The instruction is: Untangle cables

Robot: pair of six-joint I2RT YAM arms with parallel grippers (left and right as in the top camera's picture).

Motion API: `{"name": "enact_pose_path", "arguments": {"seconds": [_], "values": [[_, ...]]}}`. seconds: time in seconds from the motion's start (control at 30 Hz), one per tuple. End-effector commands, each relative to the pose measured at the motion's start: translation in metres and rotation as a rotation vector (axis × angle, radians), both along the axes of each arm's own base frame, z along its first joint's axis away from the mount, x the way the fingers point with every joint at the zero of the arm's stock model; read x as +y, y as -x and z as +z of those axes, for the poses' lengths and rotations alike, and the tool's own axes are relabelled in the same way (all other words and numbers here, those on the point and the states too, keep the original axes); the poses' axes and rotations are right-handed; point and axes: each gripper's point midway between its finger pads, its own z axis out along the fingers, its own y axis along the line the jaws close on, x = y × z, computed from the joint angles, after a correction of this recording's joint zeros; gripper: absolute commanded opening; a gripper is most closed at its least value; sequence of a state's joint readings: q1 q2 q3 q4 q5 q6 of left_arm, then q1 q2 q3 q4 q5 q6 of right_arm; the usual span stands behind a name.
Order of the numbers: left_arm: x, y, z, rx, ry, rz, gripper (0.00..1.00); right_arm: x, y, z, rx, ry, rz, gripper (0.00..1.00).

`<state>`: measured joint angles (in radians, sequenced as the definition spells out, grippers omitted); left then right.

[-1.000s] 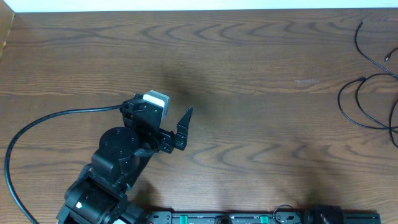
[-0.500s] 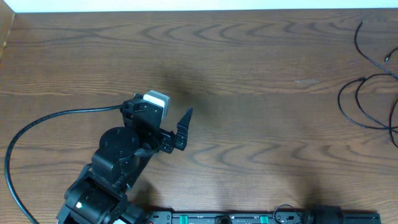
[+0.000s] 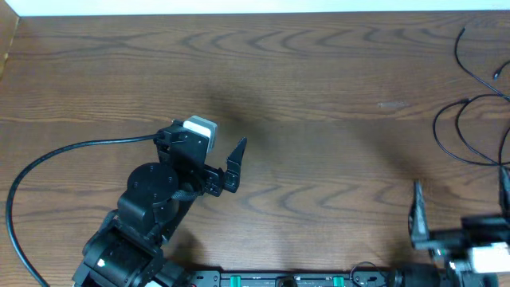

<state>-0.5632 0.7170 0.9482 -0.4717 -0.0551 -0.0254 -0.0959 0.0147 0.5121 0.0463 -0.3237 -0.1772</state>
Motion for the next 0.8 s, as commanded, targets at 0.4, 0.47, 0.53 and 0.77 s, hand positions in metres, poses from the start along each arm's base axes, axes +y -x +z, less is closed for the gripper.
{"name": "enact_pose_path", "arguments": {"seconds": [0.4,0.47,0.53,0.77], "values": [[0.003,0.000,0.003,-0.014,-0.005,0.008,0.99,-0.029,-0.086,-0.164,0.335,-0.306,-0.024,0.99],[0.003,0.000,0.003,-0.014,-0.005,0.008,0.99,-0.030,-0.090,-0.183,0.406,-0.309,-0.035,0.99],[0.003,0.000,0.003,-0.013,-0.005,0.008,0.99,-0.030,-0.092,-0.197,0.453,-0.307,-0.044,0.99],[0.003,0.000,0.003,-0.013,-0.005,0.008,0.99,-0.030,-0.094,-0.236,0.610,-0.320,-0.065,0.99]]}}
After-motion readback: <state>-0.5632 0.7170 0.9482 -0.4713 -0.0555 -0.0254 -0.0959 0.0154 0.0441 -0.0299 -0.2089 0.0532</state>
